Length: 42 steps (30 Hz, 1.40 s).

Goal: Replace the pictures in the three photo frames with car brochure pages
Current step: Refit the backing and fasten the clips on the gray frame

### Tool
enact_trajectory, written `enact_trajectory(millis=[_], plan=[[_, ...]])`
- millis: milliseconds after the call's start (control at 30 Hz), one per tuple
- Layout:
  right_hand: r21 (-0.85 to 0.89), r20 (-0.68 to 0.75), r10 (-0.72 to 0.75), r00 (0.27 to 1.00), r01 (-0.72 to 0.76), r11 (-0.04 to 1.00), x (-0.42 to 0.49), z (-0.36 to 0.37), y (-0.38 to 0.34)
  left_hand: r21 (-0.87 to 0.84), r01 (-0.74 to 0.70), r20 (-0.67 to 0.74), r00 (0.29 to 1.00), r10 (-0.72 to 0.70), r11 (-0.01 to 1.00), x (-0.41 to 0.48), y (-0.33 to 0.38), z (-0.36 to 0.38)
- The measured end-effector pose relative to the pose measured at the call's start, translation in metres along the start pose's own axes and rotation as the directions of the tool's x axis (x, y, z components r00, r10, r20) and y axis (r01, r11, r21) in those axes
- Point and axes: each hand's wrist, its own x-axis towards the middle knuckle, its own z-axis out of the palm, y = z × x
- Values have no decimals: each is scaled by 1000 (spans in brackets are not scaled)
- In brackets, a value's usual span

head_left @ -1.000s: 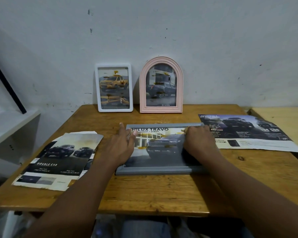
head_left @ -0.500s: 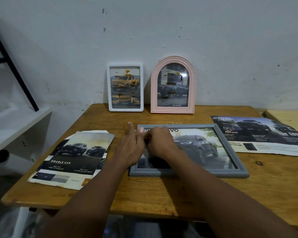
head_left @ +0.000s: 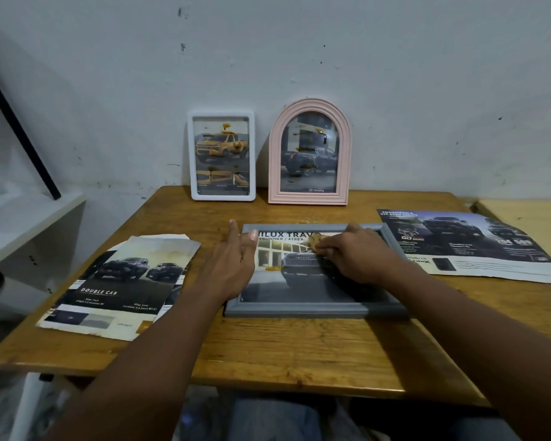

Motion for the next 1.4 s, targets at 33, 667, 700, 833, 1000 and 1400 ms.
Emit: enact_trajectory(millis=[33, 667, 700, 833, 1000, 1400], plan=[[-11, -12, 26, 1000, -26, 1000, -5, 0, 9, 4, 6, -1, 1000, -6, 1000, -1, 1, 0], [270, -112, 275, 955, -238, 933, 17, 18, -110, -13, 27, -19, 999, -28, 1000, 0, 3, 1], [276, -112, 224, 968, -187, 943, 23, 22, -116, -15, 27, -19, 999, -28, 1000, 0, 2, 2], [305, -70, 9, 998, 13, 952, 29, 28, -106, -27, 23, -25, 999, -23, 999, 4, -3, 3], [269, 10, -225, 974, 214, 939, 7, 19, -67, -16, 9, -28, 1000, -9, 1000, 4, -2, 3], [-118, -78, 229, 970, -237, 964, -60, -12, 34, 88, 0, -22, 1000, 2, 996, -1, 5, 2]])
